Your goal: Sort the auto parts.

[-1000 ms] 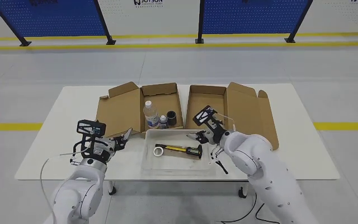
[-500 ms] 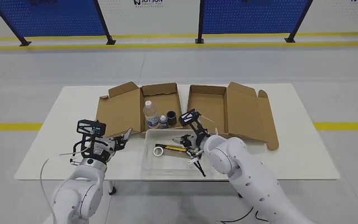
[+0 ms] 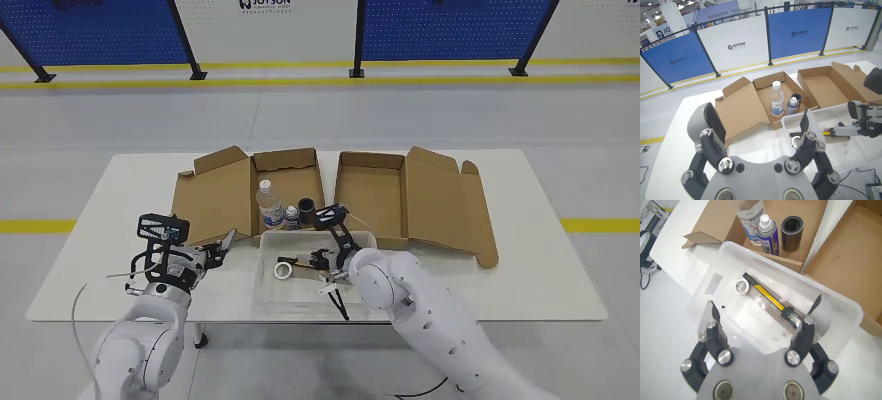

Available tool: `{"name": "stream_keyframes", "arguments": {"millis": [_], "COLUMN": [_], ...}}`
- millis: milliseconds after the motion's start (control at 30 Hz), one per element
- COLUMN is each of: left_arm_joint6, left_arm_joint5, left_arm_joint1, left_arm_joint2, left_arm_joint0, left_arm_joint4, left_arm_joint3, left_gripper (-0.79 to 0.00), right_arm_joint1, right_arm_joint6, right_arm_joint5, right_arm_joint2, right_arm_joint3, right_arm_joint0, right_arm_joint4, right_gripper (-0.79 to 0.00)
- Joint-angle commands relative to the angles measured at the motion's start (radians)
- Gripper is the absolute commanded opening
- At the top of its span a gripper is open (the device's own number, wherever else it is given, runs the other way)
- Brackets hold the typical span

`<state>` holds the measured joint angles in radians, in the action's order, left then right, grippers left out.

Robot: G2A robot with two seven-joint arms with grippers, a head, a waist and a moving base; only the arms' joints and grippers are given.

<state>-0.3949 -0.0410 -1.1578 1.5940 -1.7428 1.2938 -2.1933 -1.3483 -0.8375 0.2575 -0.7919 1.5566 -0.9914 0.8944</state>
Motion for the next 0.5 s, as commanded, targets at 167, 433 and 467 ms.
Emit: {"name": "stream_keyframes", "arguments": {"millis": [167, 433, 467], "left_arm_joint6": [0.000, 0.000, 0.000], "left_arm_joint5": [0.000, 0.000, 0.000], "left_arm_joint1": [0.000, 0.000, 0.000], "left_arm_joint2": [0.000, 0.000, 0.000], "left_arm_joint0": [0.000, 0.000, 0.000], "left_arm_joint4": [0.000, 0.000, 0.000], "left_arm_joint3": [0.000, 0.000, 0.000], "left_gripper": [0.000, 0.000, 0.000], "right_arm_joint1": [-0.013, -0.034, -0.034], "right_arm_joint6": [0.006, 0.026, 0.026], "right_arm_joint5": [0.007, -0.002, -0.002], "right_arm_joint2": [0.007, 0.026, 0.026], "right_arm_joint3": [-0.032, -0.085, -0.085], "right_arm_joint0": [0.007, 0.036, 0.036], "right_arm_joint4": [-0.018, -0.043, -0.043], "right_gripper": [0.000, 0.000, 0.000]}}
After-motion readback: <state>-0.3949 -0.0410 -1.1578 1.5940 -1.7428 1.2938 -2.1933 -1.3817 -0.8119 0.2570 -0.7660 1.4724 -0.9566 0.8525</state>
